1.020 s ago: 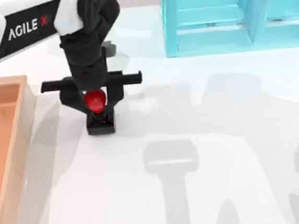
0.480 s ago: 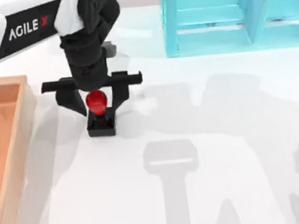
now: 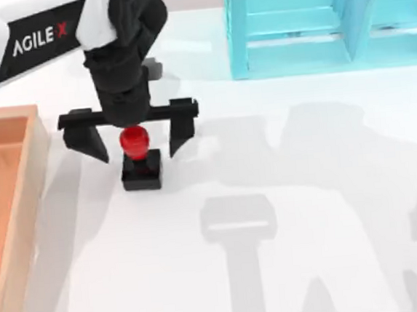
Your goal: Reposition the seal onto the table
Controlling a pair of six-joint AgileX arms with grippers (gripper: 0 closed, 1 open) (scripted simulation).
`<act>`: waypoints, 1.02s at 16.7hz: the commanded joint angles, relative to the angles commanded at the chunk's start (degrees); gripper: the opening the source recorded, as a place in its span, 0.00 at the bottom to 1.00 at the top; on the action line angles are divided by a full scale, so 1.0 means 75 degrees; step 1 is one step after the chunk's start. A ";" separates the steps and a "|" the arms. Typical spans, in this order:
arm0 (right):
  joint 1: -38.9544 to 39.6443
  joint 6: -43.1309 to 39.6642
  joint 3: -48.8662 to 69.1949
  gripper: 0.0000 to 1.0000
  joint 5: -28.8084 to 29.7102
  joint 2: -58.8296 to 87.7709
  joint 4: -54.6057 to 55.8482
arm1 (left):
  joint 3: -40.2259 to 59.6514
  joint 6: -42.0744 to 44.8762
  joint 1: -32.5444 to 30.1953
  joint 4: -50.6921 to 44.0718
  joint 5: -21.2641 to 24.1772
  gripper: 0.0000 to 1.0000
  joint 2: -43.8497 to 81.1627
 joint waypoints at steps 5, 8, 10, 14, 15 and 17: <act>0.0000 0.0000 0.0000 1.00 0.0000 0.0000 0.0000 | 0.0113 0.0003 0.0000 -0.0105 0.0001 1.00 0.0033; 0.0000 0.0000 0.0000 1.00 0.0000 0.0000 0.0000 | 0.0880 0.0003 -0.0034 -0.0818 0.0005 1.00 0.0233; 0.0000 0.0000 0.0000 1.00 0.0000 0.0000 0.0000 | 0.1789 -0.0010 -0.0051 -0.1620 0.0005 1.00 0.0414; 0.0000 0.0000 0.0000 1.00 0.0000 0.0000 0.0000 | 0.4247 -0.0031 -0.0055 -0.3498 0.0002 1.00 0.0728; 0.0000 0.0000 0.0000 1.00 0.0000 0.0000 0.0000 | 0.4767 -0.0032 -0.0051 -0.3941 0.0002 1.00 0.0781; 0.0000 0.0000 0.0000 1.00 0.0000 0.0000 0.0000 | 0.5580 -0.0029 -0.0042 -0.4690 0.0004 1.00 0.0859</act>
